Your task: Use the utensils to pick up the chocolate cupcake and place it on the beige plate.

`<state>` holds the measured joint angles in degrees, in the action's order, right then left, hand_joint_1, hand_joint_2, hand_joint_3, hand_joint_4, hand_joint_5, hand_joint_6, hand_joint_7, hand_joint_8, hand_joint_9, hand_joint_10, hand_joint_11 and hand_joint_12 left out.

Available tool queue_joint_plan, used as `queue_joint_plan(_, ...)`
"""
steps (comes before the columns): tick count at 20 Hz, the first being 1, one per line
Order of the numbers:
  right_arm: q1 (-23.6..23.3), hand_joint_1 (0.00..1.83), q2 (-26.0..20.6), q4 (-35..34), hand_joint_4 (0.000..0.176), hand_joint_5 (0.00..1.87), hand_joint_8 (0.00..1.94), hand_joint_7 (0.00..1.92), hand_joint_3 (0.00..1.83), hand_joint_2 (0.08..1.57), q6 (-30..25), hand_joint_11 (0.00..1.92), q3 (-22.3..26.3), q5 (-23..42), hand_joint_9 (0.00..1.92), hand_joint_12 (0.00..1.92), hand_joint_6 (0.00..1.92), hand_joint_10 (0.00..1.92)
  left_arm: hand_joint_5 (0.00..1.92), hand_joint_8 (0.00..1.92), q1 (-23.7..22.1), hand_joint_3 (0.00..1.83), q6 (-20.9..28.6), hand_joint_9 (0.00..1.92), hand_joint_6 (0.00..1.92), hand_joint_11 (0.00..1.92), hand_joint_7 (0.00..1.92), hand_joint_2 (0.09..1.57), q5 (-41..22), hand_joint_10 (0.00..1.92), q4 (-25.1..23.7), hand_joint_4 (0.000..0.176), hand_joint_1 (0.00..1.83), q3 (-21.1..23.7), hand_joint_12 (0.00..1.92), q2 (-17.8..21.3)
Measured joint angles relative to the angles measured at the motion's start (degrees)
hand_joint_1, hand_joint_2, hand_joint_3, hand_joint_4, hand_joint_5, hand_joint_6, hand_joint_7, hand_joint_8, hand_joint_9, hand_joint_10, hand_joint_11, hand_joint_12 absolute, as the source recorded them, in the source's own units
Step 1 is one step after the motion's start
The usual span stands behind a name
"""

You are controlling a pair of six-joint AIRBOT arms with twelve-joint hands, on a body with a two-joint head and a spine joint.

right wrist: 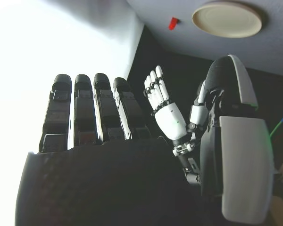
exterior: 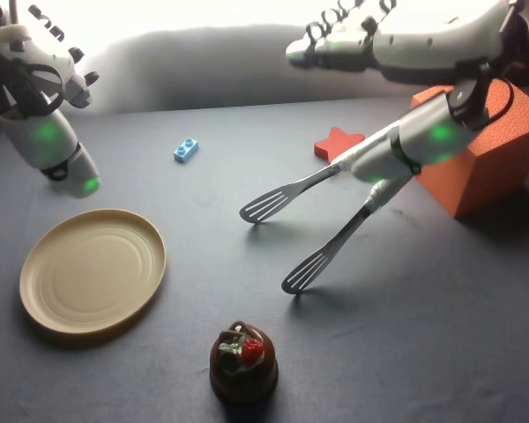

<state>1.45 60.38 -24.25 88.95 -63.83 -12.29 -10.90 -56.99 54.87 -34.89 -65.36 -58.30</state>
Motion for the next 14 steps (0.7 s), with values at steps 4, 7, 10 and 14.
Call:
queue_joint_plan(4,1.51,0.57,2.08,1.05,0.0,0.0,0.0,0.0,0.01,1.05,-0.13,0.0,-2.99,-1.18,0.0,0.0,0.0,0.0,0.09,0.0,0.0,0.0,0.02,0.01,0.01,0.0,0.05,1.04,0.09,0.0,-0.2,0.0,0.14,0.09,0.0,0.24)
queue_joint_plan(7,3.89,0.62,2.73,1.36,0.0,0.0,0.0,0.0,0.01,1.06,9.73,0.0,-3.26,0.5,0.0,0.0,0.0,0.0,0.09,0.01,0.0,0.0,0.0,0.01,0.01,0.0,0.05,1.04,0.2,0.0,-0.22,0.0,0.15,0.22,0.0,0.37)
queue_joint_plan(10,4.07,0.63,2.62,0.68,0.0,0.0,0.0,0.0,0.0,1.04,18.21,0.0,-2.58,8.39,0.0,0.0,0.0,0.0,0.08,0.0,0.0,0.0,0.02,0.0,0.0,0.0,0.04,1.04,0.11,0.0,0.09,0.0,0.13,0.52,0.0,0.35)
queue_joint_plan(14,3.13,0.67,1.4,17.35,0.0,0.0,0.0,0.0,0.0,1.02,12.39,0.0,-2.03,19.43,0.0,0.0,0.0,0.0,0.07,0.0,0.0,0.0,0.0,0.0,0.0,0.0,0.03,1.04,0.33,0.0,-0.07,0.0,0.13,0.5,0.0,0.37)
